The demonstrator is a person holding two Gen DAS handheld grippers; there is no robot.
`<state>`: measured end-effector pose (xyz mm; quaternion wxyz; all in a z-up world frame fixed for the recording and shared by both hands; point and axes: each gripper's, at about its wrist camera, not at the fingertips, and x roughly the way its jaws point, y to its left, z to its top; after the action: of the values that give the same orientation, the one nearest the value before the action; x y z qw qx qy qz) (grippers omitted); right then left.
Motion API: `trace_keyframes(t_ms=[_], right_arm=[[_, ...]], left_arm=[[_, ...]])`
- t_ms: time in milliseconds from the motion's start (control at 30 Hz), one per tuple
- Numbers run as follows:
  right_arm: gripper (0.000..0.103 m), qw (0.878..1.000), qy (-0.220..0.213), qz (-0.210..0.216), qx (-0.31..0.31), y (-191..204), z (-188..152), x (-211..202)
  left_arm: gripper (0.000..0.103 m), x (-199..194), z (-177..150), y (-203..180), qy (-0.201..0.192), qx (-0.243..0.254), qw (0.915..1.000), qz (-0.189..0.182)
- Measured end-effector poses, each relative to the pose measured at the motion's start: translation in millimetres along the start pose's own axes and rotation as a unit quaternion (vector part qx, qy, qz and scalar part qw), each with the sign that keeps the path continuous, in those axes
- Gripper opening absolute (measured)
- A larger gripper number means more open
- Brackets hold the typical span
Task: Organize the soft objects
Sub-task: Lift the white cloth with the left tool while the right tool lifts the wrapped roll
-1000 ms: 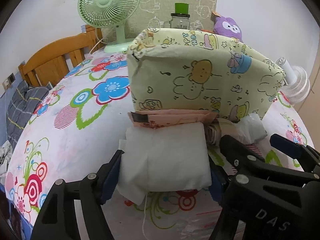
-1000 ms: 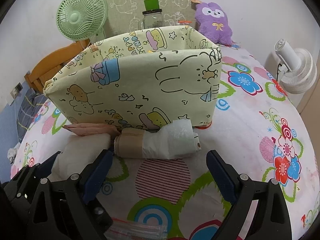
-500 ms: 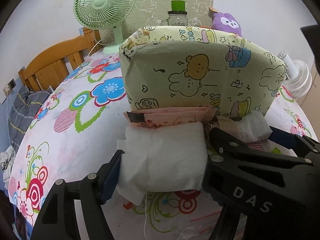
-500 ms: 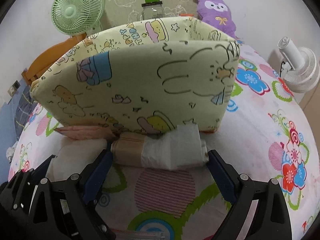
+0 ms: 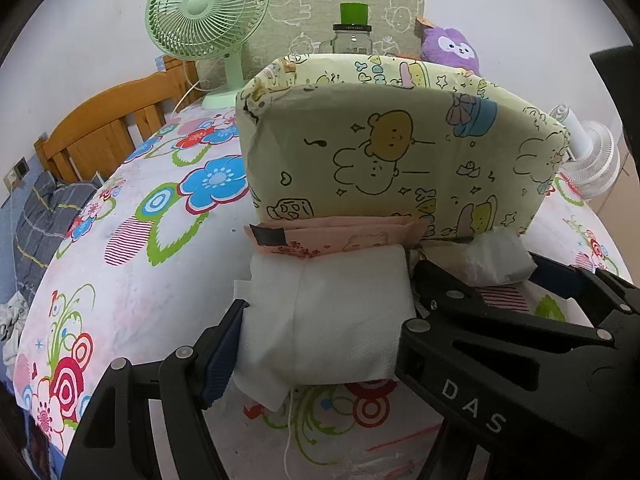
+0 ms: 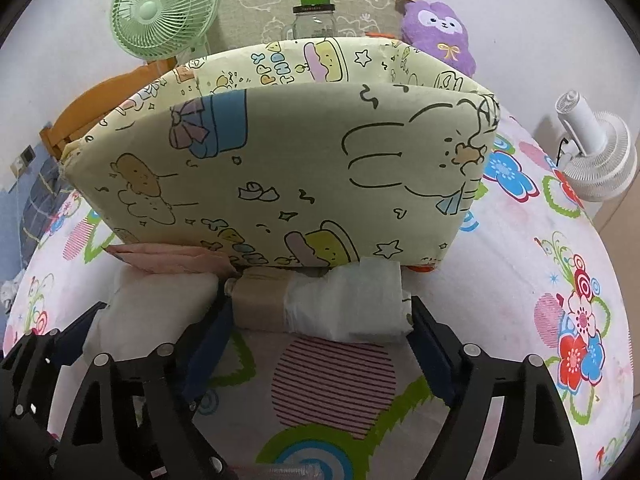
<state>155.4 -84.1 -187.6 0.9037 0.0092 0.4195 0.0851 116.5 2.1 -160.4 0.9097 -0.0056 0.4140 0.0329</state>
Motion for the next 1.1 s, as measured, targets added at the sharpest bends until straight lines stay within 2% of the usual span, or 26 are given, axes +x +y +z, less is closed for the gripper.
trace_keyframes(t_ms=[167, 1100], right_arm=[[0.084, 1.0, -0.009, 0.011, 0.006, -2.5, -3.4, -8.2], [0.084, 0.998, -0.065, 0.009, 0.021, -10.6, -14.2, -75.6]], left_arm=[[0.076, -6.1, -0.9, 0.6, -0.005, -0.003, 1.0, -0.008], [0.076, -66.0, -5.7, -13.8, -0.059, 0.005, 0.9981, -0.017]])
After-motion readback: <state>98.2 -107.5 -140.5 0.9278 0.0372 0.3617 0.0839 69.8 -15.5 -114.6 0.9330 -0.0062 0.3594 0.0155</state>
